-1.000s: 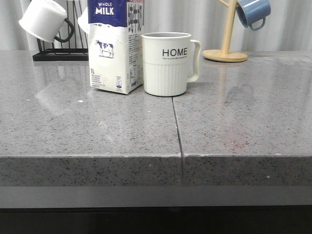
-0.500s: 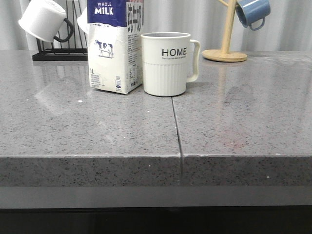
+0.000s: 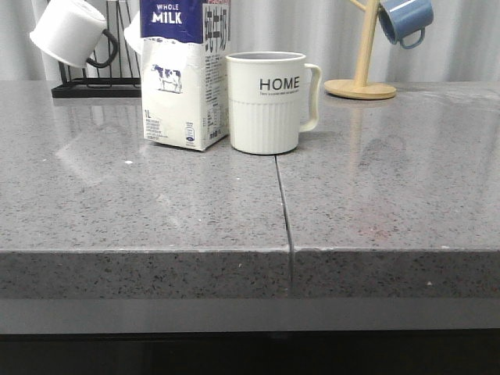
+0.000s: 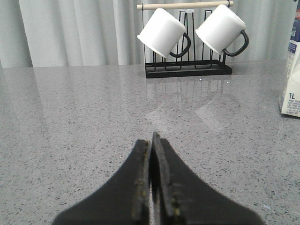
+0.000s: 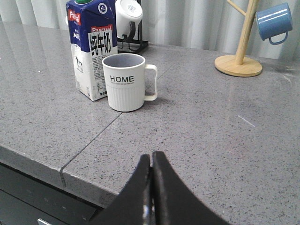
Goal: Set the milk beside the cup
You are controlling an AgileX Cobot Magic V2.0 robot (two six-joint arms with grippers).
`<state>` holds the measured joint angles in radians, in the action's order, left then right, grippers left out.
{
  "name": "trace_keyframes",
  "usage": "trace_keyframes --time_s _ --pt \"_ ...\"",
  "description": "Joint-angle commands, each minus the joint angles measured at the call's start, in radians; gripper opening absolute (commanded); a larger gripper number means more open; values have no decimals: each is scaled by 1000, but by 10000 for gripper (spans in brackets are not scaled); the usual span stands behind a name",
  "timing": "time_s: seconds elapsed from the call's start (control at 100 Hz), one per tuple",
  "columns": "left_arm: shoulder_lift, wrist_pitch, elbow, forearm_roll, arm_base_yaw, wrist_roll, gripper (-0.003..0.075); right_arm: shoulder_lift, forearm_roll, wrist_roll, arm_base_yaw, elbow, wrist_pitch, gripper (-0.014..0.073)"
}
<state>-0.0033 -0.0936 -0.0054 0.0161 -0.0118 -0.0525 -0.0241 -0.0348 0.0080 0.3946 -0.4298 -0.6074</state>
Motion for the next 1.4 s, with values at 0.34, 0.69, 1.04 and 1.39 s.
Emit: trace_keyframes --time_s 0.34,0.69,1.04,1.39 --pt "-31 73 45 -9 2 1 -20 -14 6 -8 -1 -23 75 -65" --pt "-31 73 45 -9 2 1 -20 -14 8 -8 -1 -21 90 -65" --pt "-31 73 45 -9 2 1 -20 -15 22 -8 -262 205 533 -65" --pt "-31 73 45 -9 2 1 -20 58 45 -8 -486 449 657 -65"
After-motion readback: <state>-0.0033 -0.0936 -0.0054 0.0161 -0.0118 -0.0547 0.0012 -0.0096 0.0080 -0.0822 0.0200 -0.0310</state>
